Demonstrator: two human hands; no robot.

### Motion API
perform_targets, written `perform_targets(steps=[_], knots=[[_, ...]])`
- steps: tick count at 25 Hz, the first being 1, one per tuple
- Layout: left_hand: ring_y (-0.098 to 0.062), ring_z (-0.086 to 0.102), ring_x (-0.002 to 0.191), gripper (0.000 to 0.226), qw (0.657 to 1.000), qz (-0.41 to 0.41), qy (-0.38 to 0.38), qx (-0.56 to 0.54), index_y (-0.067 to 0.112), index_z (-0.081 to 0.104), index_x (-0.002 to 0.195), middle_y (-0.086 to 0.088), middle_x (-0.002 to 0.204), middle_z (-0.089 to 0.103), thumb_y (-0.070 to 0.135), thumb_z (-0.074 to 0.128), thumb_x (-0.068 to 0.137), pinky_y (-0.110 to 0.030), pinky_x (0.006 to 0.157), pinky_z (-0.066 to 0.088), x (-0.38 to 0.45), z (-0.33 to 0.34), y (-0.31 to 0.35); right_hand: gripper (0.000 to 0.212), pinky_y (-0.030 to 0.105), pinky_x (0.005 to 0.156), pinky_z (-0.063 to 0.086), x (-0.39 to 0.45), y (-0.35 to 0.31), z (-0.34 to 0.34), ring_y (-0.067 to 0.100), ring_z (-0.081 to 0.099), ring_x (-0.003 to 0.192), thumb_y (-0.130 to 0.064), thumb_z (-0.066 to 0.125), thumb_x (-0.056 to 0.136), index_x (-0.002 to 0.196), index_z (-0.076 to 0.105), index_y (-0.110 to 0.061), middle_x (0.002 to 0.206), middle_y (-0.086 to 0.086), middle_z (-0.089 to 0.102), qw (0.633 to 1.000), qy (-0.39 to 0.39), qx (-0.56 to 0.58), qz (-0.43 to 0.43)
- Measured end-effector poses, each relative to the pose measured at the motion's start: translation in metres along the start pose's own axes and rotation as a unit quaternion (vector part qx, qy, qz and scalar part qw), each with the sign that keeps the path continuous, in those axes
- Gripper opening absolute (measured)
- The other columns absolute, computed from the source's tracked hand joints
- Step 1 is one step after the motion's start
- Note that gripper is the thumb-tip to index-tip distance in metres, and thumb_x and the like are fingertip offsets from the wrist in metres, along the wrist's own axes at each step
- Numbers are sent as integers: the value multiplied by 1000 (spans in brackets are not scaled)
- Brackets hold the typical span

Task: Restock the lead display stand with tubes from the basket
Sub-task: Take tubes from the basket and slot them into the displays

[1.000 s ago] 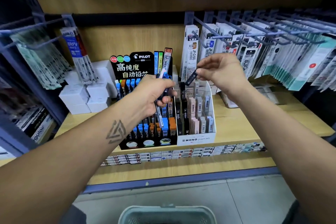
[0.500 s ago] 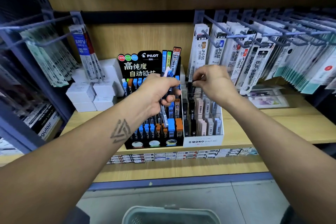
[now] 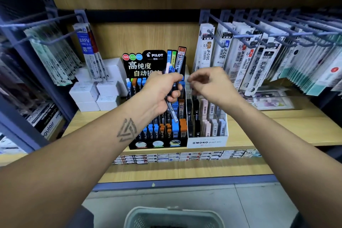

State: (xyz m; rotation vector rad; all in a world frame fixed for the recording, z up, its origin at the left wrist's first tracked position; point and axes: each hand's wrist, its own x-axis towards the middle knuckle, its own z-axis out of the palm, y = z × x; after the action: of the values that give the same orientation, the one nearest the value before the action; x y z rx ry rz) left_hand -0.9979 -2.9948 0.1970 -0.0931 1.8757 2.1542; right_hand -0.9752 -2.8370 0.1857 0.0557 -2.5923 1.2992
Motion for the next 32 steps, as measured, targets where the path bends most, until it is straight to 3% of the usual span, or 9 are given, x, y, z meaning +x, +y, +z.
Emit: perform_targets(steps=[2,4,8,12,18,21,24,27,32], knots=[[-13,37,38,12,999,18,34,-17,7,51,87,-8,61,54,5,59,95,-19,35,21,-2,0,1,8,35,66,56,-19,-15,-2,26,71,68,2,63,92,99,62,-3,83,19,74,967,-130,206,81],[-12,36,38,17,996,37,68,-33,10,48,84,-7,60,52,4,57,97,-20,37,20,-3,0,2,21,35,65,55,-34,-20,0,31,72,73,0,72,87,101,56,-3,88,28,72,942,-223,231,92],[-12,40,36,6,993,54,90,-57,6,50,96,-8,61,52,5,56,97,-18,35,25,-3,0,2,33,40,73,56,-41,-19,8,29,70,68,2,81,75,97,56,-3,86,31,70,952,-217,206,63],[-11,39,34,10,988,71,106,-90,7,48,94,-7,59,51,5,57,97,-18,35,23,3,-16,13,34,27,60,53,-46,-17,-3,23,65,65,6,76,80,112,66,-1,83,20,71,941,-269,194,59],[-11,37,34,19,994,51,1,96,9,49,81,-10,61,55,4,59,96,-16,34,21,-7,-46,23,10,26,57,54,-37,-20,0,23,68,65,9,64,87,92,67,2,80,14,70,951,-169,240,97],[-11,38,33,12,979,57,-44,192,6,54,85,-18,72,67,6,61,96,-15,33,22,-19,-64,27,12,30,71,58,-27,-30,16,26,70,79,-2,65,93,102,67,5,88,18,71,934,-169,297,100],[-11,39,33,6,965,58,-81,242,0,61,91,-22,86,74,5,63,95,-15,32,23,-29,-83,31,14,29,68,58,-21,-44,37,23,68,73,-1,62,95,108,61,3,82,16,68,938,-144,305,78],[-12,37,33,6,962,59,-58,259,2,58,93,-20,83,74,2,65,93,-16,33,22,-32,-104,34,30,30,66,60,-16,-54,50,28,72,69,7,63,91,116,53,-6,75,17,67,968,-86,235,33],[-15,38,34,13,948,46,28,315,-3,57,102,-20,72,70,2,64,93,-18,32,24,-27,-140,37,19,27,75,61,-8,-64,62,21,75,78,-1,61,96,112,68,-6,91,13,74,987,-53,150,5]])
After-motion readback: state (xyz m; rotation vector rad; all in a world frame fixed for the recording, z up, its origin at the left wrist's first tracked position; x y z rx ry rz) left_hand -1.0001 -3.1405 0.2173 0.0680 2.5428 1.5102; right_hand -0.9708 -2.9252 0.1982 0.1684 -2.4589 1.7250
